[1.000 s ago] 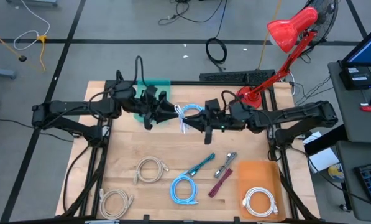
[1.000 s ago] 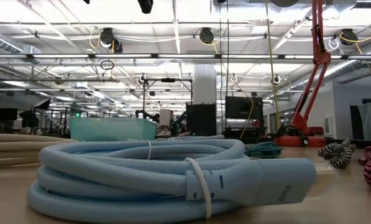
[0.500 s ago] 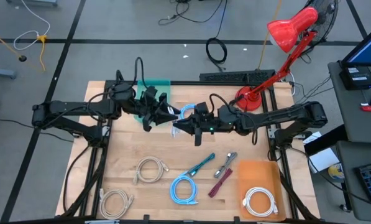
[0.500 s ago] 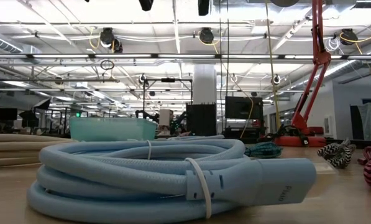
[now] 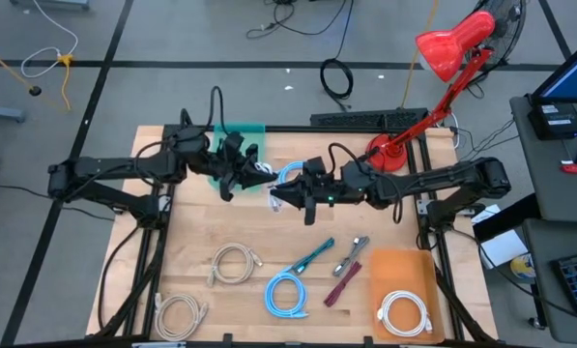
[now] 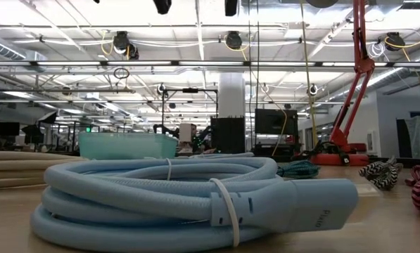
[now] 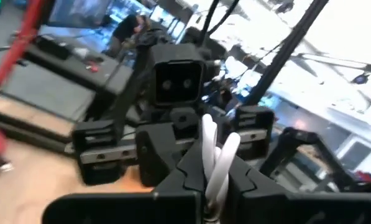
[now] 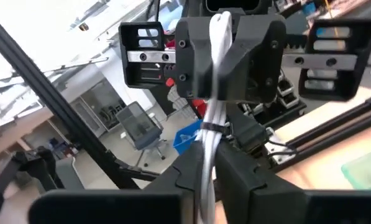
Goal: Pick & Place USB Port
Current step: Put the white USB cable into the blue bin
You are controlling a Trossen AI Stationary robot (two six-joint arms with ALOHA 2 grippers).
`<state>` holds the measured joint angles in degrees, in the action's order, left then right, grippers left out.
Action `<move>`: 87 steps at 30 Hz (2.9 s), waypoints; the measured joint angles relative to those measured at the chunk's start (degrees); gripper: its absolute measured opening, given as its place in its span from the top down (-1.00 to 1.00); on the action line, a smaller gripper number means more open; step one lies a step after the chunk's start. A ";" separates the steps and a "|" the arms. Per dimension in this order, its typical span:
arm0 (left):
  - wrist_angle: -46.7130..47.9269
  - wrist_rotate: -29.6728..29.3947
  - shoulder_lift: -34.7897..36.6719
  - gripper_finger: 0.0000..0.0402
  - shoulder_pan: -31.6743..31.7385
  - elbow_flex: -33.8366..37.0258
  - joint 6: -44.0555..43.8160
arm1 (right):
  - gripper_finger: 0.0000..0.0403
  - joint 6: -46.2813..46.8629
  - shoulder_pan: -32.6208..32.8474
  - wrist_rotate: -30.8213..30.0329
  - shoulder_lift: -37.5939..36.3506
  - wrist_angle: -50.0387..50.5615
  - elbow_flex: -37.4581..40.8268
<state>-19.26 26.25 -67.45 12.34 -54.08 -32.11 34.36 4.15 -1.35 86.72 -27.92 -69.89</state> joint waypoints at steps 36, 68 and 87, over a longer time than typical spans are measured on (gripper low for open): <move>73.56 -32.53 -25.61 0.95 21.20 -24.98 64.71 | 0.19 1.28 0.28 15.49 -9.26 13.64 0.09; 75.71 -33.66 -38.13 0.82 23.12 -25.88 66.77 | 0.23 -10.03 -0.45 4.67 -24.20 34.69 0.04; 73.81 -33.99 -38.13 0.38 20.39 -25.88 60.61 | 0.25 -10.11 -0.47 2.61 -24.20 34.67 0.04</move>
<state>54.54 -7.75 -105.58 32.73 -79.96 28.49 24.26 3.68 1.26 62.52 6.74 -69.84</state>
